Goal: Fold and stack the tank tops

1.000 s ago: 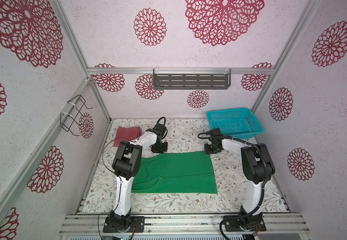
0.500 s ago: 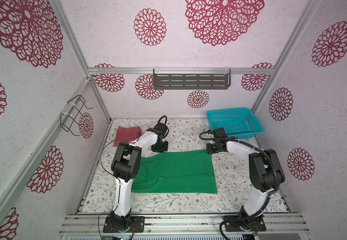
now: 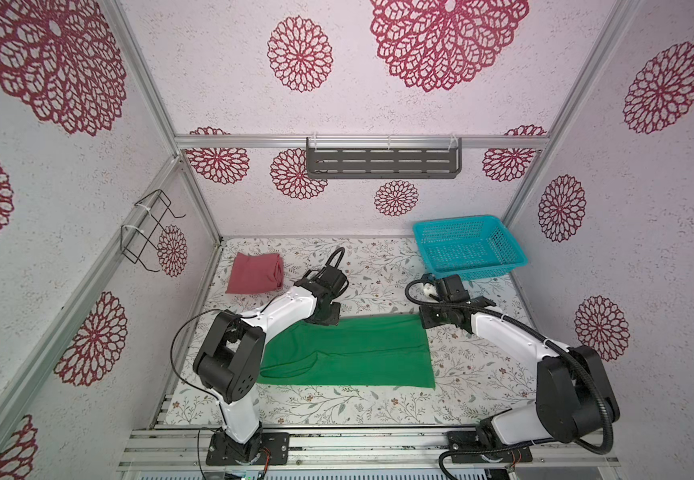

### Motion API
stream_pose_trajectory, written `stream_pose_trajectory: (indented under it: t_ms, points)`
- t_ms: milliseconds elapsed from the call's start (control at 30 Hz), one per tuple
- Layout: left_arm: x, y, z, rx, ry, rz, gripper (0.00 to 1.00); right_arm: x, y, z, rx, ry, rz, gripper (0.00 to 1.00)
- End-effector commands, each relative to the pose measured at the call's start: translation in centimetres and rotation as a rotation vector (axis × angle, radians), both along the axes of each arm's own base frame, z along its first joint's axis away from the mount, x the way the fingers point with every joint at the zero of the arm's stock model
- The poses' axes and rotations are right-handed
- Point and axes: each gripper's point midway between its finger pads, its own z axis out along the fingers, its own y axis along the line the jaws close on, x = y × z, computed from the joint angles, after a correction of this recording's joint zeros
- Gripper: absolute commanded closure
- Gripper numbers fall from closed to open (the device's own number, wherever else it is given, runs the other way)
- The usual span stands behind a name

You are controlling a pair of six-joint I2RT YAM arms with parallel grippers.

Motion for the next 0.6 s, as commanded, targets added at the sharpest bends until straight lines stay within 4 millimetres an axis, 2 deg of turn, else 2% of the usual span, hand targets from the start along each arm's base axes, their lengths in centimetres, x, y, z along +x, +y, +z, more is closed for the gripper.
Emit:
stream_pose_trajectory:
  t_ms: [0,167,267,433,567]
  points:
    - [-2.1,0.8,-0.2,0.0,-0.035,0.109,1.0,-2.6,0.1,-0.2,-0.009,0.031,-0.037,1.0]
    - [-6.6,2.0,-1.6,0.02,-0.036,0.204,1.0,-6.8,-0.3,-2.2,0.025,0.097,-0.113,1.0]
    - [-8.1,2.0,-2.4,-0.012,-0.045,0.247,1.0,-8.3,-1.0,-3.6,0.053,0.117,-0.171,1.0]
    - [-8.4,1.8,-2.0,-0.021,-0.076,0.267,1.0,-8.7,-2.0,-4.2,0.03,0.11,-0.217,1.0]
    - [-7.6,1.9,-0.5,0.011,-0.105,0.242,1.0,-7.8,-1.9,-2.9,0.024,0.071,-0.206,1.0]
